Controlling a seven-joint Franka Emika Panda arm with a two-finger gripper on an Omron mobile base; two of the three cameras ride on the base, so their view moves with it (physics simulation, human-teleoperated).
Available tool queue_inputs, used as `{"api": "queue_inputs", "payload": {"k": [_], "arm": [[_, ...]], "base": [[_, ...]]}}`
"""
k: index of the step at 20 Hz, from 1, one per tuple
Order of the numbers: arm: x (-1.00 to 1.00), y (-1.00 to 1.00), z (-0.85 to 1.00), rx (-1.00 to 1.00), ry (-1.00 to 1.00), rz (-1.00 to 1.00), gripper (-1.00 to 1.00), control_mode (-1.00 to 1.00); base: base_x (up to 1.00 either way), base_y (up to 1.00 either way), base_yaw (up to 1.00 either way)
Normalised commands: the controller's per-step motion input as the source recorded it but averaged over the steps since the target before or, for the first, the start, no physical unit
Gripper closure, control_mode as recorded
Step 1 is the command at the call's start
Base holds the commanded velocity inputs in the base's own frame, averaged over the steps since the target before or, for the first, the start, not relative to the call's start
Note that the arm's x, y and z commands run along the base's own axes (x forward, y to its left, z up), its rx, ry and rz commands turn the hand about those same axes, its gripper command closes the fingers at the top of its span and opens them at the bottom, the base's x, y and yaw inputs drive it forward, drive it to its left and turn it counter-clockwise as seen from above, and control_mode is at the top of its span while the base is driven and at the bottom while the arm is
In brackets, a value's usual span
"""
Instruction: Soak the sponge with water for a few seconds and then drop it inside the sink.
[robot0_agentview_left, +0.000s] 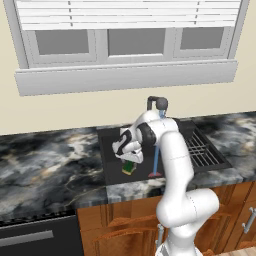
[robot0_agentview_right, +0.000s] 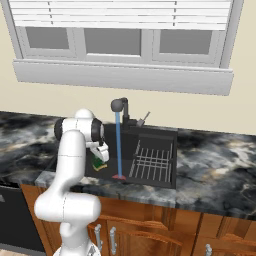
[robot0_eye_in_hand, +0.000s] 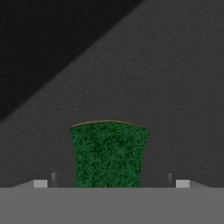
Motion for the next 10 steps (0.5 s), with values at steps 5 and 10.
{"api": "queue_inputs", "payload": {"k": [5, 10], "arm": [[-0.16, 0.00, 0.80, 0.00, -0.08, 0.01, -1.00, -1.00], [-0.26, 0.00, 0.73, 0.00, -0.06, 0.03, -1.00, -1.00]], "base": [[0.00, 0.00, 0.00], [0.00, 0.00, 0.00]]}}
